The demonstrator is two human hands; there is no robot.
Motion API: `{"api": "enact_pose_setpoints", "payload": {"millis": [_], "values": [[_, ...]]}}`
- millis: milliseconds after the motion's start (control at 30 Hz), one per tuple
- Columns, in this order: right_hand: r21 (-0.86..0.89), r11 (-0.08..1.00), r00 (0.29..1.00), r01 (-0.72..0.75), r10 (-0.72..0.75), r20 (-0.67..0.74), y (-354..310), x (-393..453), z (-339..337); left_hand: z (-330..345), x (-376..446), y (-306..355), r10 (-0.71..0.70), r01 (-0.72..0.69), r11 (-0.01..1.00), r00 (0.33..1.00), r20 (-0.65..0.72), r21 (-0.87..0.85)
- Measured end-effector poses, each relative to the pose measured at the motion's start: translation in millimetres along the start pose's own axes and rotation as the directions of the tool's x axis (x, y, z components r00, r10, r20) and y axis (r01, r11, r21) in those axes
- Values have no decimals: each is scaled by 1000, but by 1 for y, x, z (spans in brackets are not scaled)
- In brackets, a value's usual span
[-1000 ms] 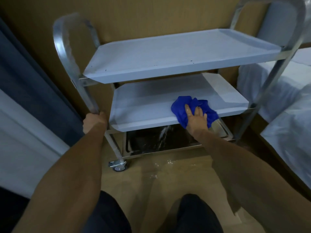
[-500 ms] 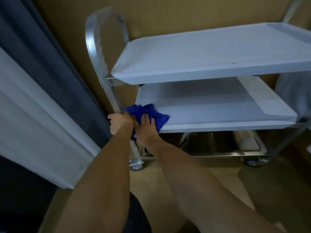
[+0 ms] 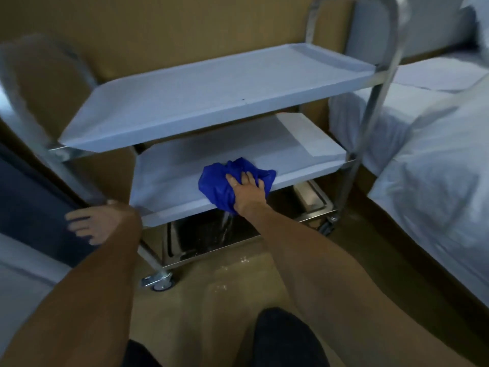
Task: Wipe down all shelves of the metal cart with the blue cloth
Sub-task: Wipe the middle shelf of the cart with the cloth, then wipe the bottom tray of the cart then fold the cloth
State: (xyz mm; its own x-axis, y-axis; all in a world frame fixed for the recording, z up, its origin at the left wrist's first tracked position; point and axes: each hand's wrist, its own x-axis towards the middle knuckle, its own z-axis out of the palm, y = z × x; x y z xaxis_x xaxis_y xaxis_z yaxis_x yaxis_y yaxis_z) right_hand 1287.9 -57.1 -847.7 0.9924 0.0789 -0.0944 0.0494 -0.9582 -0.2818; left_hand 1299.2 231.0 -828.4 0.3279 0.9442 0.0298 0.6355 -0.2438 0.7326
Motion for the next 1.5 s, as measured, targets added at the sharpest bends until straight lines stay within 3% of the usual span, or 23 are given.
{"api": "enact_pose_setpoints", "payload": {"millis": [67,167,267,400,533,600,800,933,1033,1100,1167,1200,1233,1300,1367,1433,1500], "values": [[-6,1000,1000,-3,3,10,8,1,-2,12,-49,5,133,-130,991,988,-75,38],[-14,1000,999,25,-25,21,18,7,-1,-6,-153,26,333,-345,937,931,152,57],[-11,999,998,49,-49,-42,51,15,-6,32,-183,36,439,-494,865,830,344,88],[37,999,993,-21,25,-117,123,23,-27,70,-173,29,527,-618,768,760,379,170],[90,983,957,-160,176,-229,208,18,-46,83,-155,16,594,-674,717,725,350,179],[124,966,910,-226,255,-327,239,12,-48,84,-156,18,641,-733,651,671,374,199],[244,924,802,-295,378,-463,256,10,-40,90,-155,24,652,-783,558,619,437,275],[312,861,779,-401,500,-378,222,4,-38,81,-155,27,609,-765,564,640,469,311],[371,804,768,-465,575,-283,189,-6,-40,65,-169,23,735,-802,596,557,385,22],[420,778,759,-468,597,-260,160,-17,-38,53,-182,18,789,-782,592,513,339,-196],[487,761,760,-430,596,-261,131,-32,-28,42,-193,14,785,-740,607,500,366,-289],[603,704,755,-375,610,-243,117,-40,-21,36,-197,13,769,-717,628,513,381,-303],[758,581,750,-297,633,-192,101,-48,-18,31,-200,12,744,-688,660,539,396,-303],[895,382,777,-231,626,-67,72,-60,0,21,-202,5,675,-620,729,583,453,-289],[893,366,843,-263,537,28,53,-68,23,25,-197,-13,520,-520,829,579,628,-207],[928,289,924,-237,361,124,39,-75,46,28,-192,-31,232,-242,962,488,841,-125],[946,210,957,-248,204,206,37,-84,67,35,-195,-48,90,-3,995,378,921,-96]]}}
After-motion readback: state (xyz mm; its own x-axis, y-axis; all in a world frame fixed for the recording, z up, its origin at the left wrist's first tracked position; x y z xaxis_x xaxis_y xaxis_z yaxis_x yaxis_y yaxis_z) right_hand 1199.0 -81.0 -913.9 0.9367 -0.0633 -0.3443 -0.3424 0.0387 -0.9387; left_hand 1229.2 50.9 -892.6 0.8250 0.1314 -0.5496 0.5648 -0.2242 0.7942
